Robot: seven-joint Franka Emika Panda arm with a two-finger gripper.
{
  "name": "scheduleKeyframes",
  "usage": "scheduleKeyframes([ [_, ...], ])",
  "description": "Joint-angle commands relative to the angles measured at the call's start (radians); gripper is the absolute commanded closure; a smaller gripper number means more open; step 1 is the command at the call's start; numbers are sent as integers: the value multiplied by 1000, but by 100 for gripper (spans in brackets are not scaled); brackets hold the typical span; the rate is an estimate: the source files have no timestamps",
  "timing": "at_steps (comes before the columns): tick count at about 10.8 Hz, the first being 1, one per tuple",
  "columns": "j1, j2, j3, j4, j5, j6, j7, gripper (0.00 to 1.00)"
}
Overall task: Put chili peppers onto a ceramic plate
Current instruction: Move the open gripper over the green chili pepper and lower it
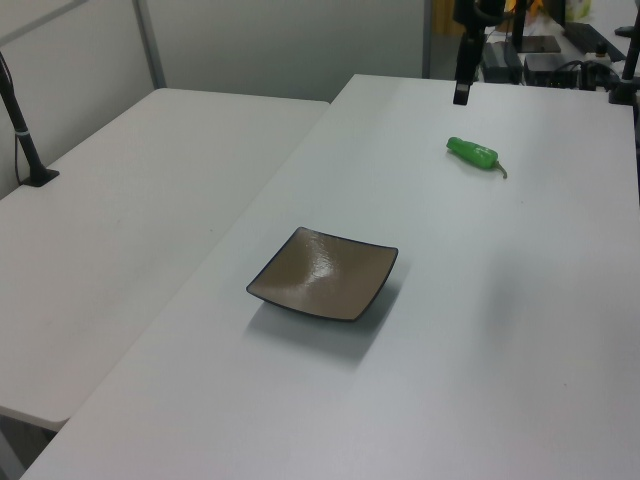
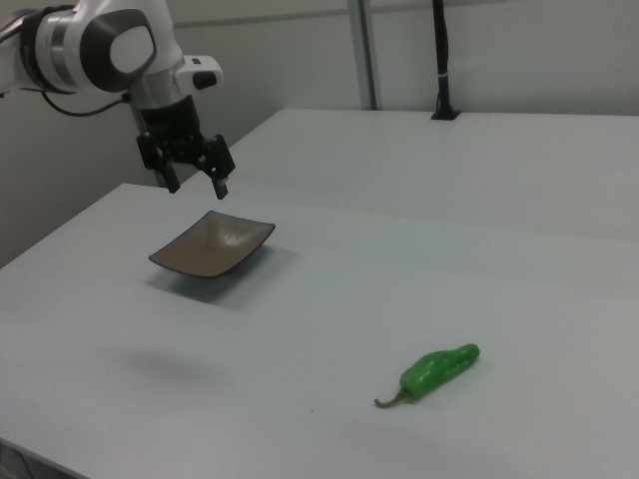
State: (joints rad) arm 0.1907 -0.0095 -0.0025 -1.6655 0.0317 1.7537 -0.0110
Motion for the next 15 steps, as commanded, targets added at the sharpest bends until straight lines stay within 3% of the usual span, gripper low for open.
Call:
scheduleKeyframes([
  [1,18,8,-11,-11,16,1,9,0],
  [7,7,10,-13,-8,13,0,-1,0],
  [11,-114,68,-20,53,0,-4,-4,0],
  [15,-266,187,-28,134,-9,0,-62,0],
])
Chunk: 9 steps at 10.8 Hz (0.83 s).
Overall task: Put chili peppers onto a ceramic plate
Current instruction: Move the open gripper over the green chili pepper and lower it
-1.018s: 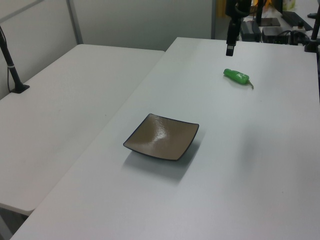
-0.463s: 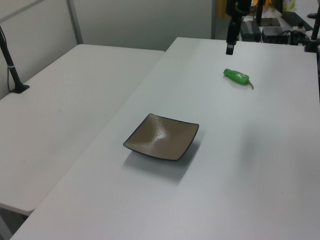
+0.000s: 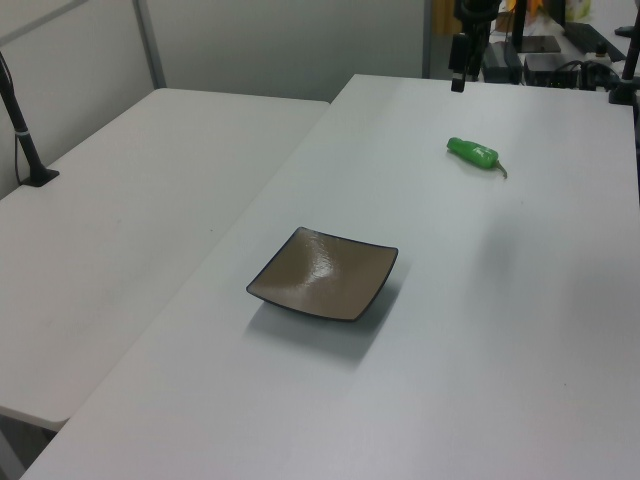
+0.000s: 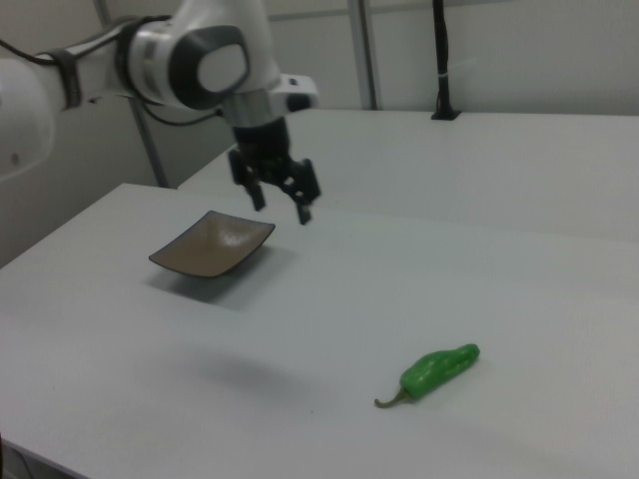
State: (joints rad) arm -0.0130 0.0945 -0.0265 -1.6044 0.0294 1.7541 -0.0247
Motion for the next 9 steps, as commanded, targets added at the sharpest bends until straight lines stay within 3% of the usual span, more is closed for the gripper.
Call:
scheduleKeyframes([
  [1,-100,108,-4,75,-19,1,-64,0],
  [5,-188,217,-18,67,-59,120,-121,0],
  [7,-189,266,-67,55,-57,198,-123,0],
  [9,-196,290,-79,14,-56,287,-121,0],
])
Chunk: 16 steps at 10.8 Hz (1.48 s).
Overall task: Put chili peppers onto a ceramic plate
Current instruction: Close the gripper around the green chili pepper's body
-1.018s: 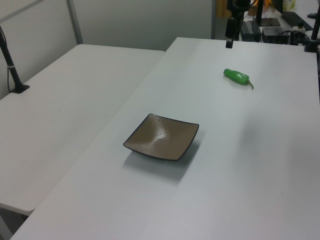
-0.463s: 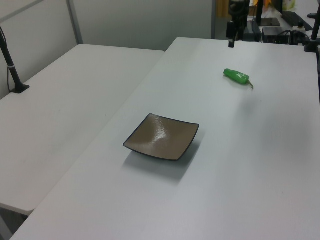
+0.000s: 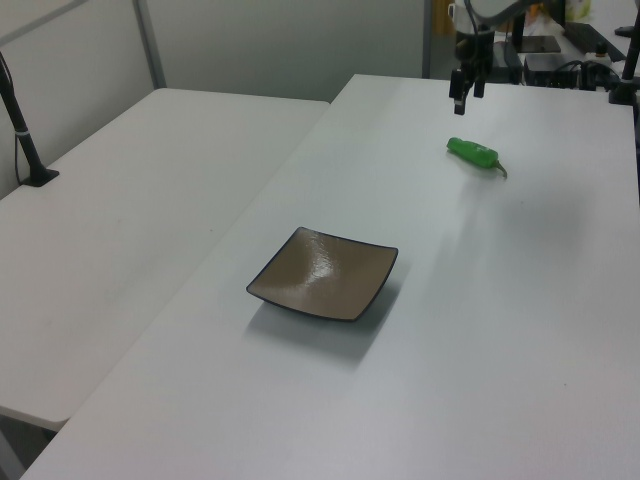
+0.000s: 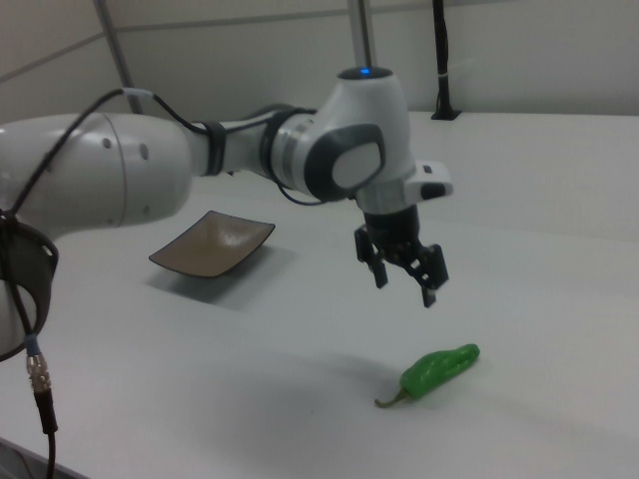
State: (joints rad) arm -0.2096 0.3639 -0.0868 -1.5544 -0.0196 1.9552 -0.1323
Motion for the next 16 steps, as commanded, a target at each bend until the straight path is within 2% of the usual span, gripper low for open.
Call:
scheduleKeyframes([
  [1,-2,42,-19,-42,-6,126,-13,0],
  [3,-7,75,-19,-52,-6,160,-12,0],
  [6,-16,110,-21,-119,-6,266,-10,0],
  [12,-17,150,-34,-134,-8,275,-13,0],
  [13,-22,152,-34,-134,-8,275,-13,4],
  [14,-27,152,-34,-134,-8,275,-15,17],
  [16,-27,152,-34,-134,-6,274,-15,52],
])
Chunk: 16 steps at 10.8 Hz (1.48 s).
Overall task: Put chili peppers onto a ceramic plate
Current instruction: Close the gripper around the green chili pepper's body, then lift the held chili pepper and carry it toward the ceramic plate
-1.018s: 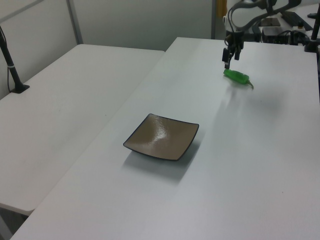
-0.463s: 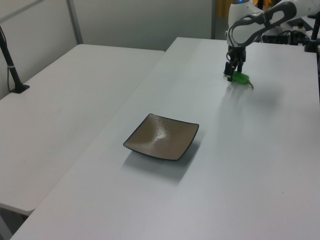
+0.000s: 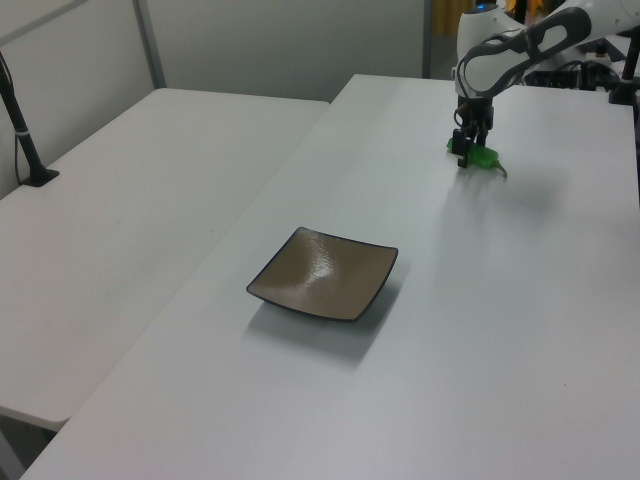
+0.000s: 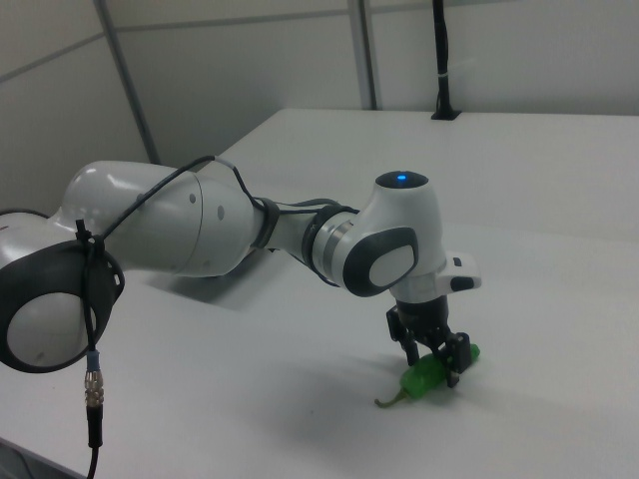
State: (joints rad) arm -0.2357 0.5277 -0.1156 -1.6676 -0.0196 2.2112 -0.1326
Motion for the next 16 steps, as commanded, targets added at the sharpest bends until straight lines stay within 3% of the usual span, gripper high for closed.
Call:
scheduleKeyframes([
  [1,-1,-14,-6,-21,-6,18,-15,68],
  [3,-1,-15,-6,-20,-6,16,-15,97],
  [4,1,-20,-6,-18,-6,10,-15,100],
  [10,33,-95,-4,3,0,-74,-7,100],
  [13,111,-178,-1,51,12,-206,-2,100],
  [16,211,-264,1,120,76,-353,-1,100],
])
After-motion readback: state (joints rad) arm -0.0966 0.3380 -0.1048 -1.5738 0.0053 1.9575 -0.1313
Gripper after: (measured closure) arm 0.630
